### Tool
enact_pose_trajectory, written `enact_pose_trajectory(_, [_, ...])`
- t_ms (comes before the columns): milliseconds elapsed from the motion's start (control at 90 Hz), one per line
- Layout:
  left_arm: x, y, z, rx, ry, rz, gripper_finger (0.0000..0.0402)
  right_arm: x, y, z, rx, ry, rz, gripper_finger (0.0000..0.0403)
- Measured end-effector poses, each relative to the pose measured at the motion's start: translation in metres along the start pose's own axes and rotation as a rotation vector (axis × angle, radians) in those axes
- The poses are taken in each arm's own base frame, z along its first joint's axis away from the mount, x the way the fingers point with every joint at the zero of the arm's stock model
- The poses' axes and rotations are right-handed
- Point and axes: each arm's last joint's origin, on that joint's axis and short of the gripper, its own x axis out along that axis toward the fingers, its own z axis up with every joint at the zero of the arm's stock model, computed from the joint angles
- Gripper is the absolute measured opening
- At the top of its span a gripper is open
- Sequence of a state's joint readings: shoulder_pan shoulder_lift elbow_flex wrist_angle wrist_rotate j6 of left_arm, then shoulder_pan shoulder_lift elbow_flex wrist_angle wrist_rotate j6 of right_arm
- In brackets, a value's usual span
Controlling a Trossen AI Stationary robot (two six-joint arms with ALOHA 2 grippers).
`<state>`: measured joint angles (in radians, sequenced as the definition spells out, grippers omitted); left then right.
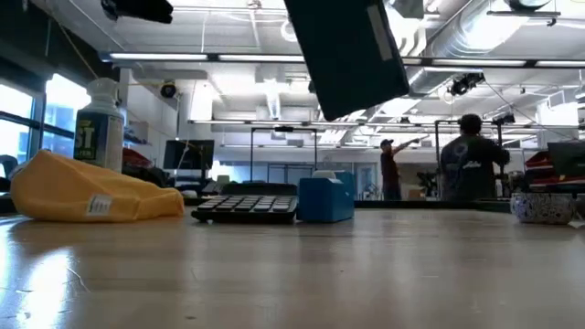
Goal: Apply microfiber cloth
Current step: Wipe the tablet with the orange microfiber cloth
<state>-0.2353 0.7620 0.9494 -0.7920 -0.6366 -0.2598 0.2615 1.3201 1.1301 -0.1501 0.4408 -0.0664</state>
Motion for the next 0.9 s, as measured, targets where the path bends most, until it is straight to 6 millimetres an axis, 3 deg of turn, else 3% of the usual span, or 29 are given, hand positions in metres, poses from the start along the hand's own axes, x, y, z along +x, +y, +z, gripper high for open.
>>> enact_pose_trajectory(233, [-0.023,0.035,0.002,-0.033,0.238,0.105,0.0138,0.000,0.000,0.000,0.009,0.004,0.001,0.0000])
enact_pose_trajectory(411, [-0.035,0.046,0.004,-0.007,0.334,0.098,0.0138,0.000,0.000,0.000,0.033,0.005,0.001,0.0000])
enact_pose_trajectory(644, [-0.043,0.061,-0.010,0.074,0.580,0.211,0.0142,0.000,0.000,-0.002,0.061,0.017,0.004,0.0000])
enact_pose_trajectory(900, [-0.044,0.064,-0.014,0.169,0.631,0.072,0.0155,0.000,0.000,-0.002,0.059,0.025,0.004,0.0000])
